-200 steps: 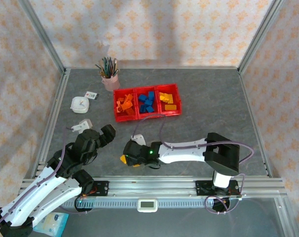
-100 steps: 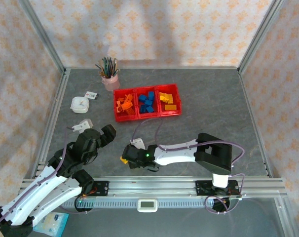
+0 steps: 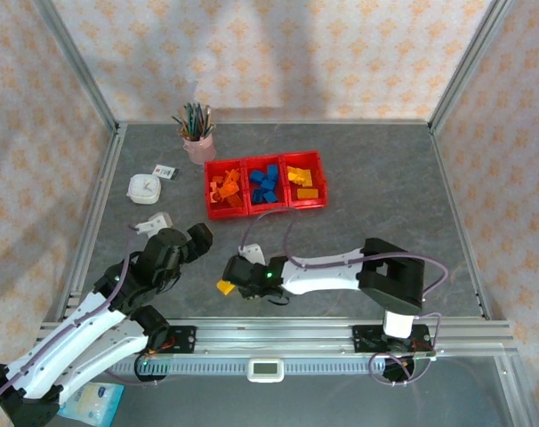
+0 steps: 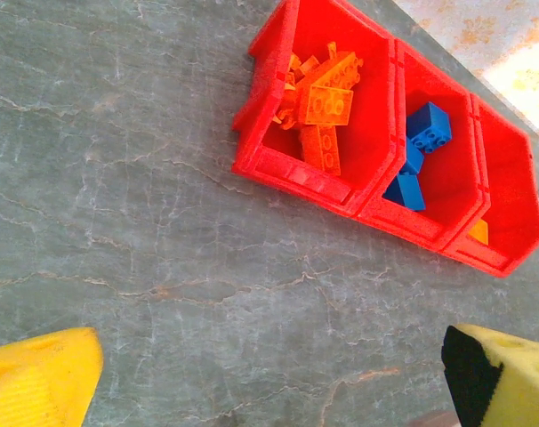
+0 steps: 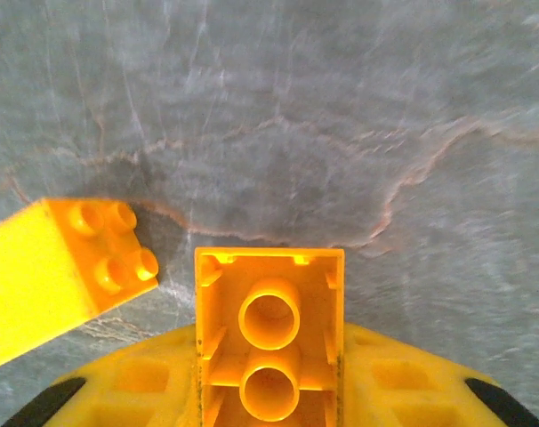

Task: Sort the legos into containers by color
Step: Pick up the lego from the bottom-center of the table, then place the lego in the container.

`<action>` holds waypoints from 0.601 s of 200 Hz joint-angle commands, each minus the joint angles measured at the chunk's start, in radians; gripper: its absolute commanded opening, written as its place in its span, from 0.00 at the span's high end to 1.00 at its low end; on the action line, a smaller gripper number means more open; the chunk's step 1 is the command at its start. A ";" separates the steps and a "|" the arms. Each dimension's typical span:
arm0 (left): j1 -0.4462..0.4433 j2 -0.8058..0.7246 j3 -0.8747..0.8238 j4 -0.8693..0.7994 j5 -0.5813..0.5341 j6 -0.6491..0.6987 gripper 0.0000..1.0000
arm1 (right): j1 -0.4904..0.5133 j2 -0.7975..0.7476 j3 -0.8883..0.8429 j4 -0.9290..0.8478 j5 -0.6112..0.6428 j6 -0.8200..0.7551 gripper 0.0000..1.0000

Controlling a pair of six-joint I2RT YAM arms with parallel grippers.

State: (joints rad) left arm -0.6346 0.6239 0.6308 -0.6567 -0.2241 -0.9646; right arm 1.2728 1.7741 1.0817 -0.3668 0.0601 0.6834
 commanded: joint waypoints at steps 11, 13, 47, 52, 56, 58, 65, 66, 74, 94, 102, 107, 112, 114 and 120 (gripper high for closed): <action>0.006 0.052 0.022 0.087 0.014 0.044 0.01 | -0.126 -0.169 -0.042 -0.016 0.039 -0.053 0.67; 0.006 0.056 0.021 0.091 0.017 0.045 0.01 | -0.138 -0.177 -0.044 -0.018 0.041 -0.057 0.67; 0.006 0.138 0.040 0.191 0.050 0.087 0.01 | -0.397 -0.253 -0.028 -0.009 0.032 -0.163 0.67; 0.006 0.153 0.047 0.202 0.055 0.092 0.01 | -0.435 -0.255 -0.018 0.002 0.022 -0.182 0.67; 0.006 0.166 0.054 0.211 0.059 0.097 0.01 | -0.463 -0.254 -0.008 0.015 0.016 -0.201 0.67; 0.006 0.172 0.057 0.215 0.060 0.100 0.01 | -0.476 -0.253 -0.003 0.020 0.015 -0.210 0.66; 0.006 0.196 0.067 0.230 0.065 0.108 0.01 | -0.520 -0.240 0.018 0.036 0.019 -0.237 0.66; 0.006 0.199 0.068 0.232 0.066 0.110 0.01 | -0.523 -0.238 0.022 0.037 0.020 -0.241 0.66; 0.006 0.224 0.079 0.247 0.072 0.117 0.01 | -0.570 -0.212 0.058 0.048 0.025 -0.273 0.66; 0.006 0.280 0.097 0.290 0.086 0.133 0.01 | -0.669 -0.096 0.174 0.042 0.019 -0.328 0.66; 0.006 0.298 0.102 0.302 0.088 0.136 0.01 | -0.695 -0.044 0.222 0.043 0.004 -0.348 0.66; 0.006 0.309 0.106 0.308 0.090 0.139 0.01 | -0.711 -0.013 0.247 0.046 -0.003 -0.362 0.66; 0.007 0.319 0.109 0.315 0.090 0.142 0.01 | -0.720 0.018 0.275 0.048 -0.005 -0.375 0.67; 0.007 0.322 0.110 0.316 0.091 0.143 0.01 | -0.725 0.030 0.283 0.047 -0.007 -0.380 0.67; 0.008 0.332 0.114 0.320 0.091 0.145 0.01 | -0.733 0.065 0.323 0.041 -0.005 -0.396 0.67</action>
State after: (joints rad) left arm -0.6346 0.9215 0.7055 -0.4015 -0.1467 -0.8585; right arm 0.5762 1.7149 1.2961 -0.3286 0.0570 0.3958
